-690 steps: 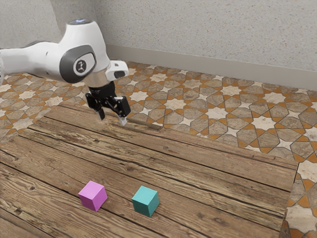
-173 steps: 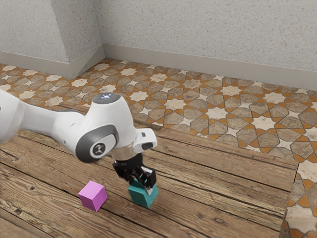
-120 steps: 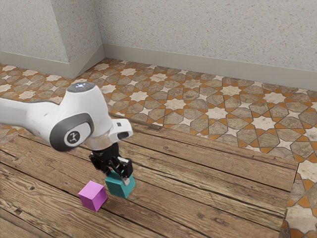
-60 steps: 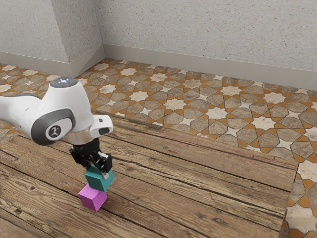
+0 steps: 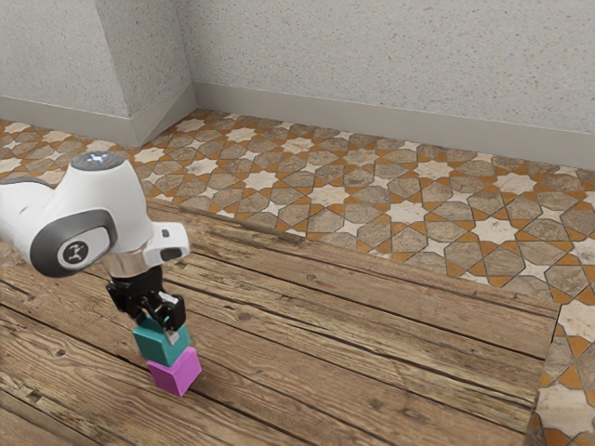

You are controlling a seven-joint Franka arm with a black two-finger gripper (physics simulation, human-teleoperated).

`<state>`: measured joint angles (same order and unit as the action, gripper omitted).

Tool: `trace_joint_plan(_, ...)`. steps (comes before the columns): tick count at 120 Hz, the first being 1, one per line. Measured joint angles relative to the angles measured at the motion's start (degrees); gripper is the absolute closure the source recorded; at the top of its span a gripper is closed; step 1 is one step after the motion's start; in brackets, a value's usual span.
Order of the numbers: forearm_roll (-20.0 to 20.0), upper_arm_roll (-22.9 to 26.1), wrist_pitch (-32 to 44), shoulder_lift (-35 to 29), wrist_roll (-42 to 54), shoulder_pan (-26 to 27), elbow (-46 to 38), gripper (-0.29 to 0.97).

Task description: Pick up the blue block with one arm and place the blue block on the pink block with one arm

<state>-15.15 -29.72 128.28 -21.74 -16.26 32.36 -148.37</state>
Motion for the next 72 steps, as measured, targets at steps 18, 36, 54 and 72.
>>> trace_joint_plan(18,-0.5,-0.1,-0.2,0.1,0.1,0.2,0.0,0.38)
trace_joint_plan(36,-0.8,-0.2,-0.3,0.7,0.1,0.3,0.4,0.38)
trace_joint_plan(54,-0.9,-0.2,-0.3,1.1,0.1,0.4,0.6,0.38)
trace_joint_plan(72,-1.0,-0.2,-0.3,1.6,0.2,0.5,1.0,0.38)
